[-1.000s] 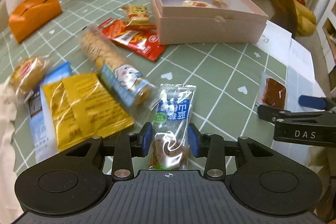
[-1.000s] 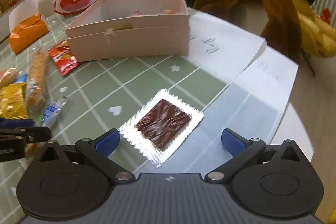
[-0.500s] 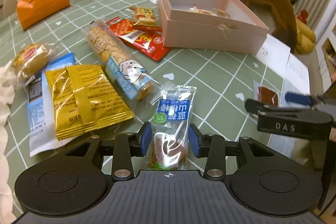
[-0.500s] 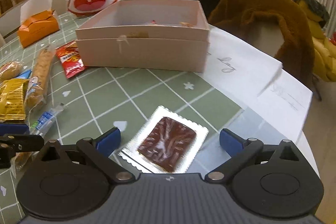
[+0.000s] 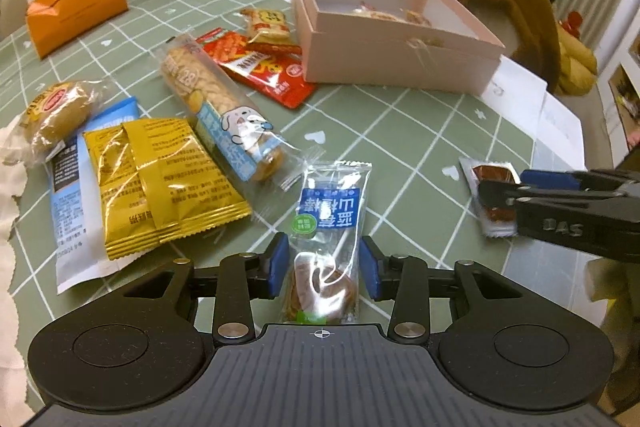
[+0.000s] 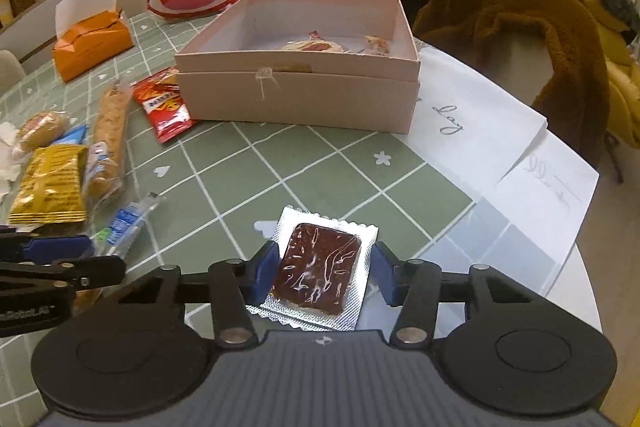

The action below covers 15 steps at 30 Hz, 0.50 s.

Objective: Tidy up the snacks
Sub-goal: 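Carry chocolate into the pink box and open right tool while left carries snack there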

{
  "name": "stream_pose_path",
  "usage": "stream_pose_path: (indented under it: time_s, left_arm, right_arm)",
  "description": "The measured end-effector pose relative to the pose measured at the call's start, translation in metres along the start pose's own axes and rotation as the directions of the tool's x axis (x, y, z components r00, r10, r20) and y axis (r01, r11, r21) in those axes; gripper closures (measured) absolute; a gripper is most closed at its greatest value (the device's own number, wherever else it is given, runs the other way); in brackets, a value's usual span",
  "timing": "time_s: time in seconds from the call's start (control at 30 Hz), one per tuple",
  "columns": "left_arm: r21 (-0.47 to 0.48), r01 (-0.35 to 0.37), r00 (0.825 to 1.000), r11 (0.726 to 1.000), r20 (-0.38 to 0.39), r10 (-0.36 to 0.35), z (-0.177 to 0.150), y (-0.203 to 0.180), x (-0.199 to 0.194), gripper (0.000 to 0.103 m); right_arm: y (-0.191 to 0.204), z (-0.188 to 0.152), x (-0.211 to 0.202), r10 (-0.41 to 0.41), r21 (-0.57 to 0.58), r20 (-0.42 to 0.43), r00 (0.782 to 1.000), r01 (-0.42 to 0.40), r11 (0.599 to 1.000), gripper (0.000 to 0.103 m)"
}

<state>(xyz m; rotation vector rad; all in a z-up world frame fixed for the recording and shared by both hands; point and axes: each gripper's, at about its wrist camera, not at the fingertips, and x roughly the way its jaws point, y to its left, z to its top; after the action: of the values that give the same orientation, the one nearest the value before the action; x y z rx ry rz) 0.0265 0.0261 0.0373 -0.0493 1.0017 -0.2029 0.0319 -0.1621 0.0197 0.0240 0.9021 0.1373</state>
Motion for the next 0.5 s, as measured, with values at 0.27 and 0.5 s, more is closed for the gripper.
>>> stream_pose_path:
  time_s: [0.27, 0.5]
  left_arm:
    - [-0.021, 0.020, 0.991, 1.000, 0.133, -0.018, -0.003, -0.008, -0.037, 0.067]
    - [-0.003, 0.138, 0.908, 0.990, 0.400, -0.125, 0.105, -0.009, -0.104, 0.066]
  right_arm:
    - [-0.017, 0.006, -0.049, 0.052, -0.037, 0.077, 0.996, -0.050, 0.998, 0.054]
    - [-0.035, 0.096, -0.106, 0.091, -0.077, 0.294, 0.951, -0.071, 0.995, 0.053]
